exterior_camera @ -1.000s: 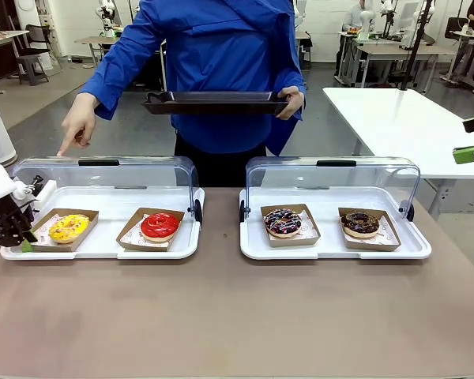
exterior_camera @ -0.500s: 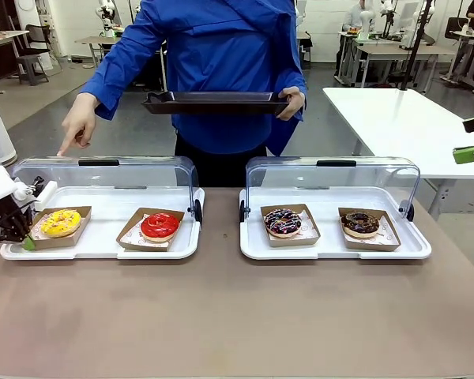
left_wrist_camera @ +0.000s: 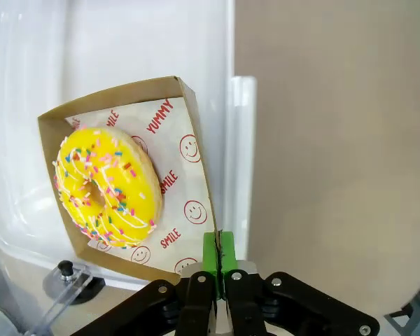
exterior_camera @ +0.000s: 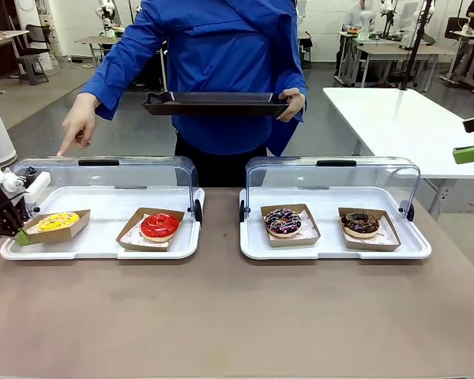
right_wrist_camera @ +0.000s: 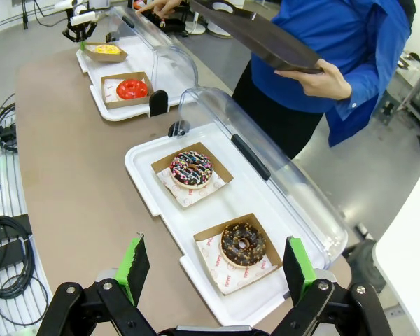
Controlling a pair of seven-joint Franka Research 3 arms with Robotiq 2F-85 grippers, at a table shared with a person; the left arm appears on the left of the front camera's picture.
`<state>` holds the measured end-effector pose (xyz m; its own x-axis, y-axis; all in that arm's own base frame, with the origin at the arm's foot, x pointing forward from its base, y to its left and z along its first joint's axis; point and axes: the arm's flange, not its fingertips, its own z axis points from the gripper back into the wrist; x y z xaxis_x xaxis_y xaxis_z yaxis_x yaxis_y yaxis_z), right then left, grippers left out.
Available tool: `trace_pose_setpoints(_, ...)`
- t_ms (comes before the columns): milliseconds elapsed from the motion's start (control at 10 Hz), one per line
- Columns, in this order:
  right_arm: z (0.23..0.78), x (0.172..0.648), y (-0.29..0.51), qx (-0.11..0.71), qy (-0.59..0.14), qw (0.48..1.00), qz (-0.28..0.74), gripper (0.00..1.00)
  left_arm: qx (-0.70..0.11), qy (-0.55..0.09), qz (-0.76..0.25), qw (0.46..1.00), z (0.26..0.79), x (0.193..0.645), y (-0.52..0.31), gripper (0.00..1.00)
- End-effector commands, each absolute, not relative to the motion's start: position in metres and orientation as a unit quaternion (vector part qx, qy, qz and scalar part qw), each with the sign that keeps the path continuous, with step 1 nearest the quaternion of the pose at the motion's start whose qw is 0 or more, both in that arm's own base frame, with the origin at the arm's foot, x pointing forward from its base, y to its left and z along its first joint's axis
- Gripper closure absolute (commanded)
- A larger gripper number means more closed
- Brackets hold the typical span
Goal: Provide the desired donut to the person.
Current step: Pick up and lift the Paper togo box containing the Donut pointed at by the person.
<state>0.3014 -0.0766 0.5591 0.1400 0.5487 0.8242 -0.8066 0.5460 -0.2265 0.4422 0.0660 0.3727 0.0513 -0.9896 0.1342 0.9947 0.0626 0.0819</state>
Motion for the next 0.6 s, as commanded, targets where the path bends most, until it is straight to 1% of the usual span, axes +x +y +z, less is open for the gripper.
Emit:
trace_pose_setpoints(0, 0.559, 0.302, -0.076, 0.142, -0.472, 0.741, 0.456, 0.0, -0.01, -0.086, -0.708, 0.701, 0.414, 0.401, 0.064, 1.0)
trace_pose_setpoints(100, 0.559, 0.302, -0.076, 0.142, -0.472, 0.741, 0.456, 0.0, 0.019, -0.1, -0.704, 0.702, 0.439, 0.379, 0.061, 1.0)
trace_pose_setpoints(300, 0.559, 0.302, -0.076, 0.142, -0.472, 0.741, 0.456, 0.0, 0.035, -0.11, -0.705, 0.699, 0.483, 0.35, 0.056, 1.0)
trace_pose_setpoints(400, 0.559, 0.302, -0.076, 0.142, -0.472, 0.741, 0.456, 0.0, 0.048, -0.111, -0.721, 0.682, 0.509, 0.334, 0.054, 1.0)
trace_pose_setpoints(500, 0.559, 0.302, -0.076, 0.142, -0.472, 0.741, 0.456, 0.0, 0.093, -0.123, -0.727, 0.669, 0.541, 0.322, 0.049, 1.0)
